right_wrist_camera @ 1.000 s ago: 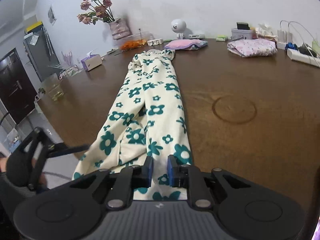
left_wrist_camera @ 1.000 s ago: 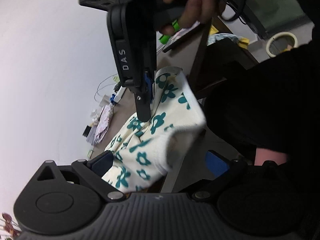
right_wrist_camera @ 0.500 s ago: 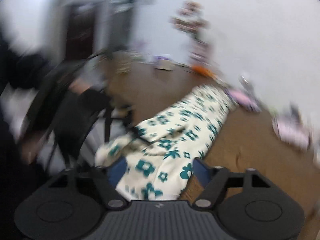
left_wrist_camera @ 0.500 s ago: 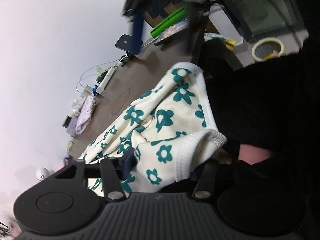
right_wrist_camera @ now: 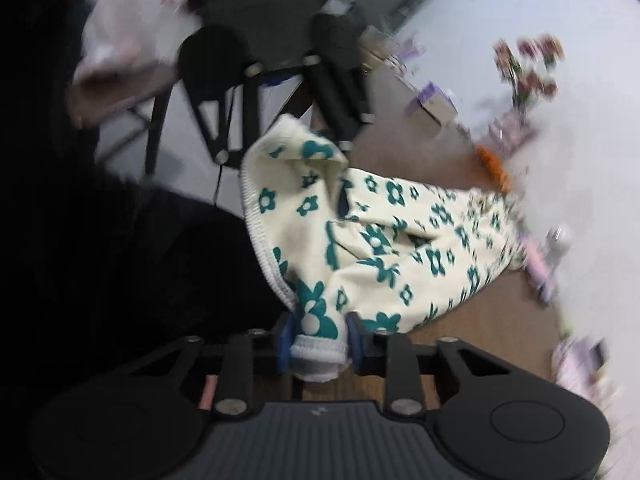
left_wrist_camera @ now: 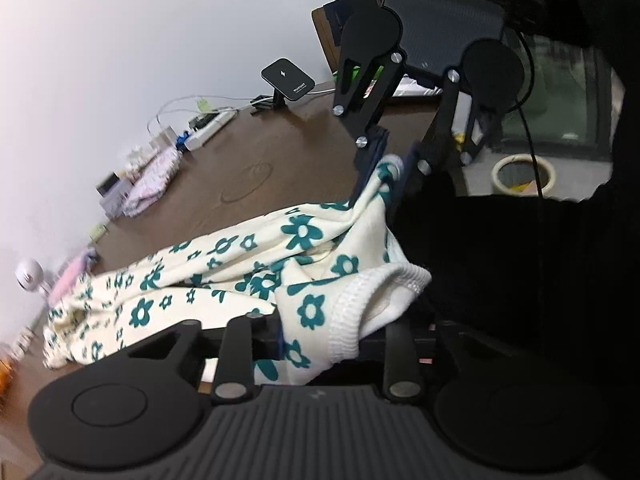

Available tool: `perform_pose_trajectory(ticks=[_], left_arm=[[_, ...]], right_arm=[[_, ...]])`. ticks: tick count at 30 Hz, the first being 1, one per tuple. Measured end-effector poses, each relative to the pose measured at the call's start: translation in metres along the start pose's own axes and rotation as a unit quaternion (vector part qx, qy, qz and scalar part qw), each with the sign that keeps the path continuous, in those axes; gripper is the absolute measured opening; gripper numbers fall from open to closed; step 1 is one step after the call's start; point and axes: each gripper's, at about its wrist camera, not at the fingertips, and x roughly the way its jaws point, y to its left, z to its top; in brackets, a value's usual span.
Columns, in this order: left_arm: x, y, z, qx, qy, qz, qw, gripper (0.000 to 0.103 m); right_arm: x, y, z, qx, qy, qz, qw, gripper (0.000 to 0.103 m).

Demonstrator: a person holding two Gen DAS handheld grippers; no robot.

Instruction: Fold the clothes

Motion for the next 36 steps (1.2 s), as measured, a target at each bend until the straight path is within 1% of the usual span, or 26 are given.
perform_pose_trajectory(ticks=[2,4,6,8,9,11,13,14,16,17,18,19,20,21,22,23,24,25,28,29,31,32,33,34,35,36], left_arm=[[-0.011,0.013,0.003,-0.044,-0.004,-0.031,0.9985,0.020],[-0.020,0.032,0.006,-0.093,-0.017,-0.054,0.9941,0.020],[-0.023,0.059,0.005,-0.155,-0.037,-0.072,0.9846,0.021],[-0.022,0.091,0.001,-0.223,-0.054,-0.091,0.9691,0.024],[-0.018,0.109,-0.005,-0.262,-0.054,-0.099,0.9584,0.027],[-0.005,0.146,-0.016,-0.348,-0.048,-0.103,0.9307,0.030],[0.009,0.179,-0.031,-0.431,-0.029,-0.092,0.8974,0.034],[0.015,0.192,-0.040,-0.470,-0.022,-0.083,0.8785,0.039],[0.028,0.214,-0.057,-0.531,-0.011,-0.078,0.8435,0.057],[0.032,0.222,-0.064,-0.556,-0.012,-0.076,0.8276,0.069],[0.031,0.227,-0.070,-0.575,-0.020,-0.069,0.8147,0.075],[0.029,0.230,-0.074,-0.592,-0.027,-0.061,0.8034,0.077],[0.027,0.233,-0.078,-0.608,-0.034,-0.053,0.7917,0.079],[0.022,0.234,-0.082,-0.618,-0.040,-0.044,0.7839,0.084],[0.014,0.233,-0.085,-0.622,-0.043,-0.034,0.7814,0.087],[0.007,0.230,-0.087,-0.623,-0.046,-0.022,0.7804,0.094],[-0.001,0.225,-0.088,-0.623,-0.047,-0.006,0.7811,0.102],[-0.008,0.217,-0.089,-0.620,-0.049,0.008,0.7829,0.103],[-0.019,0.190,-0.085,-0.606,-0.074,0.036,0.7909,0.103],[-0.018,0.186,-0.083,-0.606,-0.079,0.038,0.7907,0.103],[-0.010,0.189,-0.084,-0.614,-0.074,0.035,0.7848,0.098],[-0.007,0.190,-0.084,-0.619,-0.071,0.034,0.7817,0.083],[-0.003,0.191,-0.084,-0.623,-0.068,0.032,0.7787,0.063],[0.000,0.193,-0.085,-0.627,-0.065,0.031,0.7756,0.052],[0.004,0.194,-0.085,-0.631,-0.062,0.029,0.7725,0.032],[0.008,0.195,-0.085,-0.635,-0.059,0.028,0.7694,0.024]], right_arm=[[-0.009,-0.010,0.003,0.040,-0.013,0.033,0.999,0.014],[-0.017,-0.020,0.008,0.065,-0.029,0.059,0.996,0.014],[-0.023,-0.037,0.016,0.076,-0.049,0.064,0.994,0.013],[-0.021,-0.065,0.025,0.101,-0.072,0.067,0.990,0.013],[-0.018,-0.081,0.029,0.117,-0.078,0.068,0.988,0.014],[-0.005,-0.111,0.039,0.149,-0.082,0.066,0.983,0.014],[0.017,-0.141,0.047,0.183,-0.078,0.057,0.978,0.014],[0.030,-0.156,0.050,0.203,-0.076,0.052,0.975,0.015],[0.062,-0.178,0.053,0.262,-0.063,0.031,0.963,0.026],[0.078,-0.187,0.054,0.292,-0.051,0.017,0.955,0.038],[0.090,-0.192,0.054,0.315,-0.039,-0.005,0.948,0.041],[0.097,-0.197,0.054,0.329,-0.033,-0.026,0.943,0.042],[0.093,-0.200,0.050,0.349,-0.041,-0.045,0.935,0.042],[0.087,-0.203,0.046,0.371,-0.052,-0.063,0.925,0.043],[0.076,-0.203,0.039,0.397,-0.069,-0.073,0.912,0.047],[0.068,-0.197,0.030,0.417,-0.083,-0.067,0.903,0.055],[0.062,-0.190,0.021,0.435,-0.097,-0.057,0.894,0.059],[0.055,-0.184,0.011,0.452,-0.110,-0.048,0.884,0.064],[0.034,-0.164,-0.018,0.503,-0.150,-0.019,0.851,0.065],[0.038,-0.158,-0.023,0.511,-0.145,-0.019,0.847,0.065],[0.056,-0.156,-0.027,0.519,-0.131,-0.024,0.844,0.065],[0.065,-0.158,-0.028,0.523,-0.126,-0.020,0.843,0.061],[0.075,-0.161,-0.029,0.526,-0.129,-0.007,0.841,0.054],[0.082,-0.165,-0.029,0.532,-0.132,0.006,0.836,0.045],[0.088,-0.169,-0.030,0.540,-0.134,0.019,0.830,0.019],[0.095,-0.173,-0.030,0.555,-0.135,0.030,0.821,0.006]])
